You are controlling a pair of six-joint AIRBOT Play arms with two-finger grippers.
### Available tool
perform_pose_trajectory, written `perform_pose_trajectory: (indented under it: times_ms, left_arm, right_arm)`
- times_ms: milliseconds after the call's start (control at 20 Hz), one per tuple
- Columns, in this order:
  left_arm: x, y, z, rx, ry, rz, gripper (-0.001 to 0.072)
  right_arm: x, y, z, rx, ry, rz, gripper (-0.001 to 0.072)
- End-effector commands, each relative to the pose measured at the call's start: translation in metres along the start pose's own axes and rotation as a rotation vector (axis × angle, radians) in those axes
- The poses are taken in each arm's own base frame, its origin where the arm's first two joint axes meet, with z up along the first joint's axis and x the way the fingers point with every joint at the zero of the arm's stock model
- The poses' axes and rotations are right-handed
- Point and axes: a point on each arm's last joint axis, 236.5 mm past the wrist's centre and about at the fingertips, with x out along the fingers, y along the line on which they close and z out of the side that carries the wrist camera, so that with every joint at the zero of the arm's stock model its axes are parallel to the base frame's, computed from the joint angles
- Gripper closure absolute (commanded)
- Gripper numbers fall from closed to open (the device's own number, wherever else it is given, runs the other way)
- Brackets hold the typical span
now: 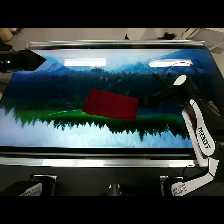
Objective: Fold the shirts.
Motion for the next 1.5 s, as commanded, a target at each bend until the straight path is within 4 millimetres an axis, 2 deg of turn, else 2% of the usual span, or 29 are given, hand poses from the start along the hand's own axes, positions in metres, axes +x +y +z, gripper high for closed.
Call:
perform_pose_trajectory:
  times_ms: [0,150,200,250,300,350,450,550,600,700,950,1050,1200,1450]
  left_arm:
    - [0.001,0.000,-0.001,0.001,0.001,0.000,0.0685]
    - [0.003,-0.006,-0.002,0.009,0.004,-0.011,0.0685]
    - [0.003,-0.009,-0.003,0.013,0.006,-0.016,0.0684]
    - [0.004,-0.011,-0.003,0.016,0.008,-0.021,0.0684]
    - [0.005,-0.013,-0.004,0.019,0.010,-0.026,0.0685]
    - [0.005,-0.015,-0.004,0.021,0.011,-0.029,0.0685]
    - [0.006,-0.017,-0.004,0.024,0.012,-0.032,0.0684]
    - [0.006,-0.017,-0.004,0.024,0.012,-0.032,0.0684]
    - [0.006,-0.017,-0.004,0.024,0.012,-0.032,0.0684]
    - [0.006,-0.017,-0.004,0.025,0.012,-0.031,0.0684]
    - [0.006,-0.016,-0.003,0.081,0.004,-0.030,0.0684]
    - [0.006,-0.016,-0.003,0.081,0.004,-0.030,0.0684]
    - [0.006,-0.016,-0.003,0.085,0.004,-0.030,0.0684]
    - [0.006,-0.017,-0.003,0.099,0.004,-0.030,0.0684]
  right_arm:
    - [0.037,0.005,0.005,0.133,-0.080,0.102,0.0043]
    - [0.068,0.019,0.012,0.217,-0.086,0.198,0.0058]
    - [0.073,0.030,0.016,0.229,-0.092,0.253,0.0206]
    - [0.073,0.041,0.020,0.217,-0.105,0.301,0.0503]
    - [0.064,0.051,0.027,0.187,-0.125,0.343,0.0688]
    - [0.048,0.059,0.035,0.091,-0.161,0.373,0.0690]
    - [-0.004,0.064,0.051,-0.042,-0.221,0.379,0.0690]
    - [-0.071,0.045,0.063,-0.084,-0.294,0.294,0.0690]
    - [-0.106,0.029,0.062,-0.069,-0.322,0.235,0.0690]
    - [-0.166,-0.002,0.046,-0.013,-0.361,0.138,0.0690]
    - [-0.284,-0.070,0.003,0.124,-0.542,-0.048,0.0690]
    - [-0.321,-0.095,-0.015,0.206,-0.623,-0.096,0.0690]
    - [-0.360,-0.120,-0.040,0.279,-0.713,-0.153,0.0690]
    - [-0.402,-0.129,-0.081,0.344,-0.798,-0.178,0.0690]
